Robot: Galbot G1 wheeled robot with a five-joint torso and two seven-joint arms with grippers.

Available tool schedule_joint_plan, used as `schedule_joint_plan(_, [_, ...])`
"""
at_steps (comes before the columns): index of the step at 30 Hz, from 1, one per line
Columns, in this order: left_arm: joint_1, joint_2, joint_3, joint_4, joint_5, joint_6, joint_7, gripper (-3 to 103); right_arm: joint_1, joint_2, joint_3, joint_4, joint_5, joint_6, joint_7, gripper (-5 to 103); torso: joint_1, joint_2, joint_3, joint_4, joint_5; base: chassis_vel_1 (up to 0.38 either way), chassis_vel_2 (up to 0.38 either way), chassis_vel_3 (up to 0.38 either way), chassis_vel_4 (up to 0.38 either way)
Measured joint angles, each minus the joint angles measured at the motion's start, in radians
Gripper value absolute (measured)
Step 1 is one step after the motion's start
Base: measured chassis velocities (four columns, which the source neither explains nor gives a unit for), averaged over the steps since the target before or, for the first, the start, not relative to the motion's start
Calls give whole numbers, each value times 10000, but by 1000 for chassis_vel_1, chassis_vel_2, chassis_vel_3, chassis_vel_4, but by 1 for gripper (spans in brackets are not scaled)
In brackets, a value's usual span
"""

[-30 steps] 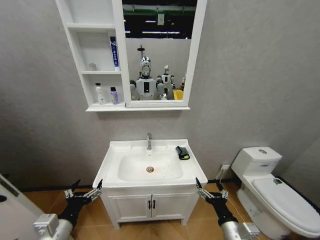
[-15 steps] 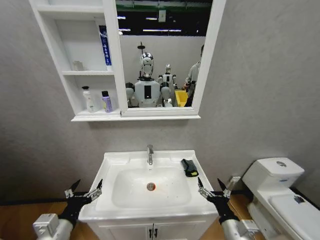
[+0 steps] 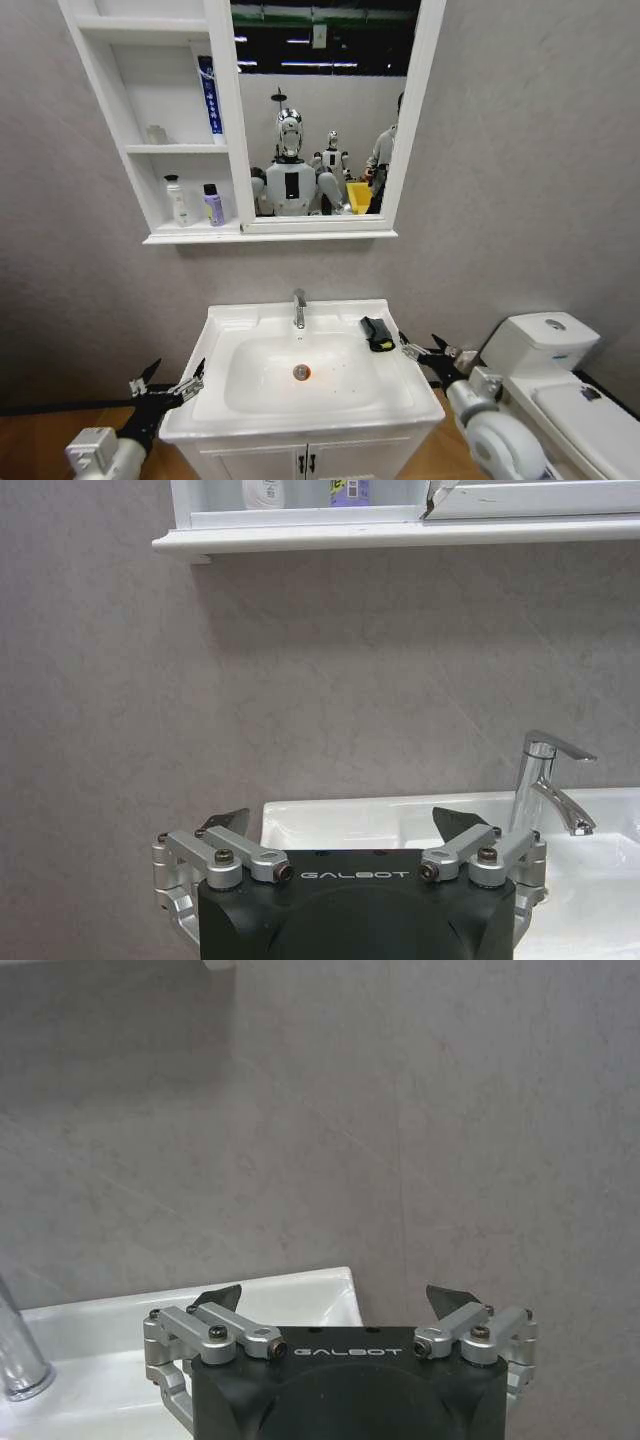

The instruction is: Move facial cleanser and shampoo from washbasin to cabinet, then wipe washbasin with towel.

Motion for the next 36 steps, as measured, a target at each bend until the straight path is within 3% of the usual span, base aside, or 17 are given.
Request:
schedule_joint_plan(4, [0, 0, 0, 0, 0, 0, 1, 100, 856, -212, -422, -1120, 416, -208, -277, 100, 0, 0, 0, 0, 1, 0, 0, 0, 0])
schedule_joint_plan(14, [-1, 0, 0, 0, -1, -1, 6, 100, 2771, -378, -1662, -3135, -120, -105, -1202, 100, -4, 1, -2, -4, -4, 0, 0, 0, 0])
schedule_joint_plan(22, [-1, 1, 0, 0, -1, -3, 5, 100, 4259, 6, -3317, -4749, -840, 226, -1545, 100, -3, 1, -2, 0, -5, 0, 0, 0, 0])
schedule_joint_plan(33, [-1, 1, 0, 0, -1, -3, 5, 100, 4786, 532, -3970, -5897, -1650, 412, -1726, 103, -4, 1, -2, -1, -3, 0, 0, 0, 0])
schedule_joint_plan(36, [-1, 1, 1, 0, -1, -4, 4, 100, 4871, 550, -4051, -6013, -1721, 411, -1755, 95, -4, 1, -2, -1, -4, 0, 0, 0, 0])
